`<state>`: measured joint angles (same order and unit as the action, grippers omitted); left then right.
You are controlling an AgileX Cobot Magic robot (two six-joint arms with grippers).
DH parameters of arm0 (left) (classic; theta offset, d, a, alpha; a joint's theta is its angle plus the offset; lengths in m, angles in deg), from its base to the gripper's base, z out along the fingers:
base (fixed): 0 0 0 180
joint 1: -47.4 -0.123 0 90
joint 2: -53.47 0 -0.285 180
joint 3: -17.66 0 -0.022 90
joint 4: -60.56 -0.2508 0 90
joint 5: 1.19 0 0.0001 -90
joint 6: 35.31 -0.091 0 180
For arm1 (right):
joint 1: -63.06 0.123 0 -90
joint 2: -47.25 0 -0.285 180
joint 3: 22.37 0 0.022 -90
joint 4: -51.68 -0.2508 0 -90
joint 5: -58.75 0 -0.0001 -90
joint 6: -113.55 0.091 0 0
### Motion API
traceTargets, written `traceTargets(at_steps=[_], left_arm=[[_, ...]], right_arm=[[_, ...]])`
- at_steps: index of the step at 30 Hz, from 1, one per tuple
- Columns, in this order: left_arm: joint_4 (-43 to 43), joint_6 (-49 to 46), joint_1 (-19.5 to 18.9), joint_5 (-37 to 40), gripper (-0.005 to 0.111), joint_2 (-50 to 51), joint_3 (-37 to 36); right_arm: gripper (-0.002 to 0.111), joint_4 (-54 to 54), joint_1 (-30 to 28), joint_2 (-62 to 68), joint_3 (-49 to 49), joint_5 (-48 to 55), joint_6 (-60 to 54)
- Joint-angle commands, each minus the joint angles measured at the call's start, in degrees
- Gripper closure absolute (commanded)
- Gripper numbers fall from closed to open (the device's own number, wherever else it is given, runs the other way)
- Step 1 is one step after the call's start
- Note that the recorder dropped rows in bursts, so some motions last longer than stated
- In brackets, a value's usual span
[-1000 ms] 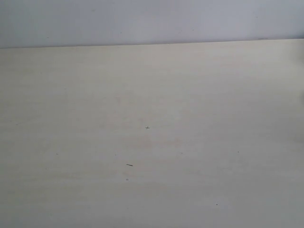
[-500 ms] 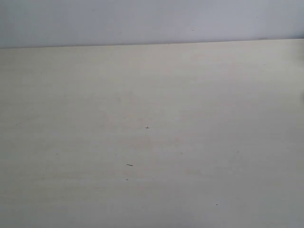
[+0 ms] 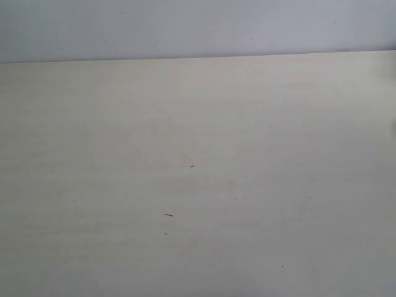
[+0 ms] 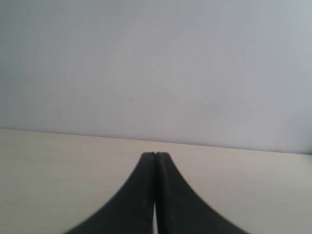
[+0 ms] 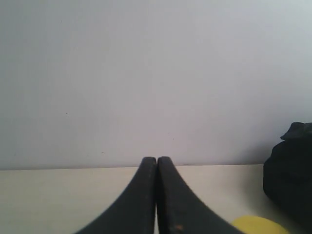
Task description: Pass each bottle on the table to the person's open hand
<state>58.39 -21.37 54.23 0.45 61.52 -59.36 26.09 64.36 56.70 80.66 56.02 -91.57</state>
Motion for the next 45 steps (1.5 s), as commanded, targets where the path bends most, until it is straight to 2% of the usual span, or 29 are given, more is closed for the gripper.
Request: traceTargets(at_steps=[1,6,11,13,45], left_arm=[[0.23,-0.16,-0.21,-0.07,0.107,-0.27,-0.19],[0.23,-0.16,-0.21,-0.07,0.107,-0.27,-0.19],[0.23,-0.16,-0.21,-0.07,0.107,-0.27,-0.19],[0.23,-0.16,-0.21,-0.07,0.107,-0.27,-0.19],[0.23,-0.31,-0.21,-0.07,0.107,-0.27,-0.19]], right_arm=[[0.108,0.11,-0.39,-0.23,-0.25,0.08,-0.26],[0.108,1.5,-0.39,-0.23,-0.25,1.93,0.27],[0.108,26.08,-0.39,-0.23,-0.25,5.38,24.07],[0.108,29.06,-0.39,-0.23,-0.25,6.66,26.63],[0.108,27.44,-0.39,-1.67,-0.25,10.4,25.84]])
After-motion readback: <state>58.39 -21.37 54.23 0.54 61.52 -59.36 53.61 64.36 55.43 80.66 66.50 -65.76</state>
